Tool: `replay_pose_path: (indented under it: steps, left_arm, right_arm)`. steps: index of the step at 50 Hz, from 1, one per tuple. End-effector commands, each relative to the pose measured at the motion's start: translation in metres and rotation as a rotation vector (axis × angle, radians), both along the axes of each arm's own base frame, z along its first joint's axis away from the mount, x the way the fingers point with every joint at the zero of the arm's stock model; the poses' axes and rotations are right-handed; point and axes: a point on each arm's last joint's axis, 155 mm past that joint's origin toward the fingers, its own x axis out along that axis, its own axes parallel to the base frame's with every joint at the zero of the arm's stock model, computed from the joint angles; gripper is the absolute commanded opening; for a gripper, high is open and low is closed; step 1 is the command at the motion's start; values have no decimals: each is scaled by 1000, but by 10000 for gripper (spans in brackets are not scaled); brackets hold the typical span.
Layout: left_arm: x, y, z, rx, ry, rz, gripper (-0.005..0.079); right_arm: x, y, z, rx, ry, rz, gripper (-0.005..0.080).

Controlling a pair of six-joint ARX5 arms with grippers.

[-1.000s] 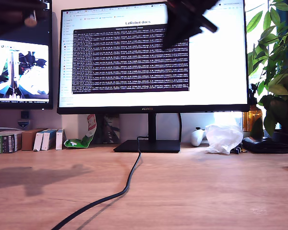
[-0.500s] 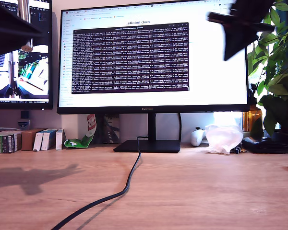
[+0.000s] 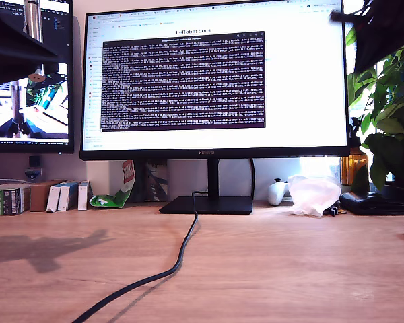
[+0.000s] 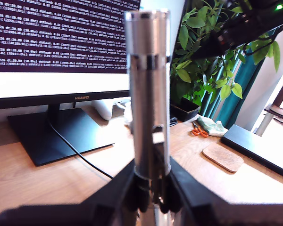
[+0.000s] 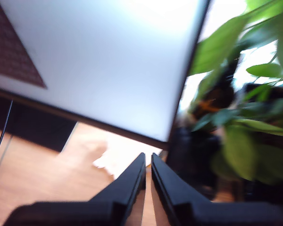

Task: Pick the metallic laser pointer with your right arm, pass it to your left arm, then place it down to the left side of the table

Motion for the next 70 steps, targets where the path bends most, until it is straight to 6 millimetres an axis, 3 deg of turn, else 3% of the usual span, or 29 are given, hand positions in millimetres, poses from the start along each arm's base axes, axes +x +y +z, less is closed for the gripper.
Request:
replay_pose_path:
  steps: [1,11,24,37,48,56,70]
  left_arm:
    - [4,2,4,8,-24,12,-19]
    - [15,12,-7,59,-19,93,-19]
    - [28,36,-50,235,108,226,-20]
    - [35,52,-69,338,358,258,-20]
    - [36,56,-111,439,573,197,-20]
    - [39,60,-138,479,683,188,-20]
    - [26,61,-181,510,939,129,-20]
  right_arm:
    - [-16,-7,6,0,-35,-16,-12]
    - [-40,-16,3,28,-118,-58,-12]
    - [-80,-7,-27,43,-179,-14,-12]
    - [-136,12,-41,67,-328,64,-12]
    - [-172,13,-35,68,-410,72,-12]
    - [-183,12,-18,73,-472,71,-12]
    - [-185,12,-23,72,-452,72,-12]
